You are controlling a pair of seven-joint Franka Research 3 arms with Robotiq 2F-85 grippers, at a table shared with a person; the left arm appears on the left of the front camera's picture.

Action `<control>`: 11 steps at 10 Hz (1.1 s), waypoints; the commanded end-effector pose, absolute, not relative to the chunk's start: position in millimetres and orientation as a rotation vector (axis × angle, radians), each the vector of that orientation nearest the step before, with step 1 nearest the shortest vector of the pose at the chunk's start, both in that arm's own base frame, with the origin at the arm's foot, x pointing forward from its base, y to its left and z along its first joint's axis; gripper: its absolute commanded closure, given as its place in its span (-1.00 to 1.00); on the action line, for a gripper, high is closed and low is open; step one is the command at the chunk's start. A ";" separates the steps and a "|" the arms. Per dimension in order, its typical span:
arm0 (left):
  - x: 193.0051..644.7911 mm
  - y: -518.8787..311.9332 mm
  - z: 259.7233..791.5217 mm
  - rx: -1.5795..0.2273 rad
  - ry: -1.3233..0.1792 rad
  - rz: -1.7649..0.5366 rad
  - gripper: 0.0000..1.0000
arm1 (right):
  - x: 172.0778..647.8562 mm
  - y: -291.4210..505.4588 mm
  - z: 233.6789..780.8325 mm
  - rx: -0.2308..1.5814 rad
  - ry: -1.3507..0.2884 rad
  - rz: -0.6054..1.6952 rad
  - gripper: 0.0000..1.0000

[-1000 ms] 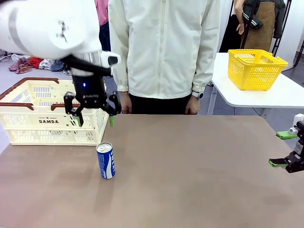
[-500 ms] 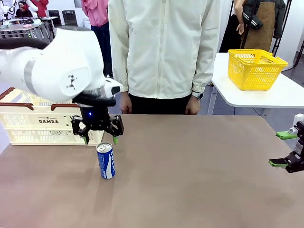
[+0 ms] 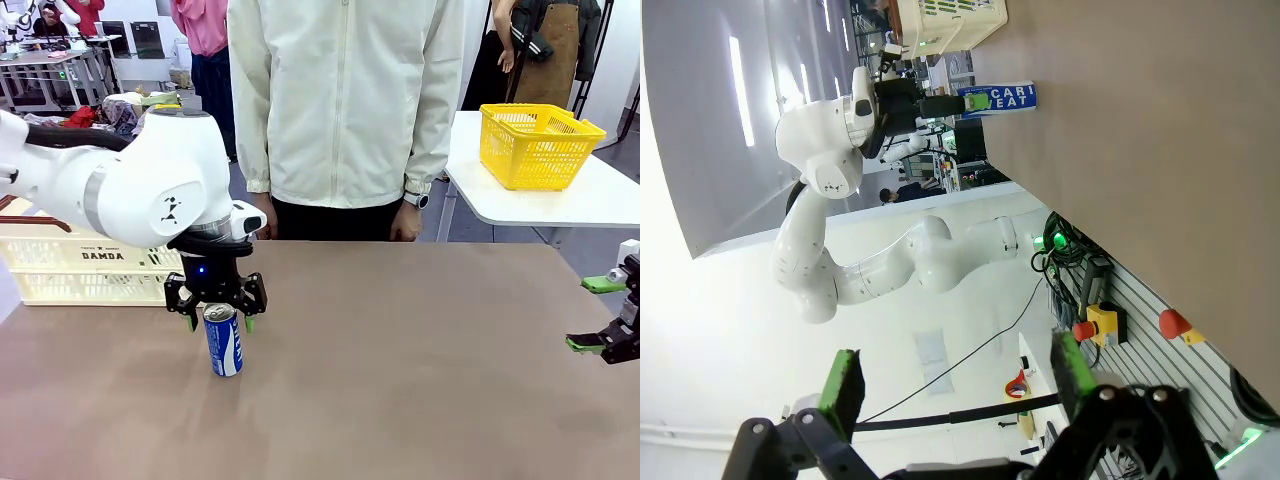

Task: Place the drinks into the Shopping basket.
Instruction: Pick up one drink and place it into the Shopping basket.

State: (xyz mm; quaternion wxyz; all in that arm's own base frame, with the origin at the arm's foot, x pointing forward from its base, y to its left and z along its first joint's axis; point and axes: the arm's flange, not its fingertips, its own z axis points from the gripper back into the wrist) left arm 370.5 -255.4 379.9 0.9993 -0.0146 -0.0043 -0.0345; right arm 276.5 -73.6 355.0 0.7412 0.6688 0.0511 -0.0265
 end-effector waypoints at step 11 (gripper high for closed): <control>375.9 -253.9 364.8 -0.052 0.013 -0.060 1.00 | 275.2 -73.3 358.1 1.464 0.120 -0.054 -1.00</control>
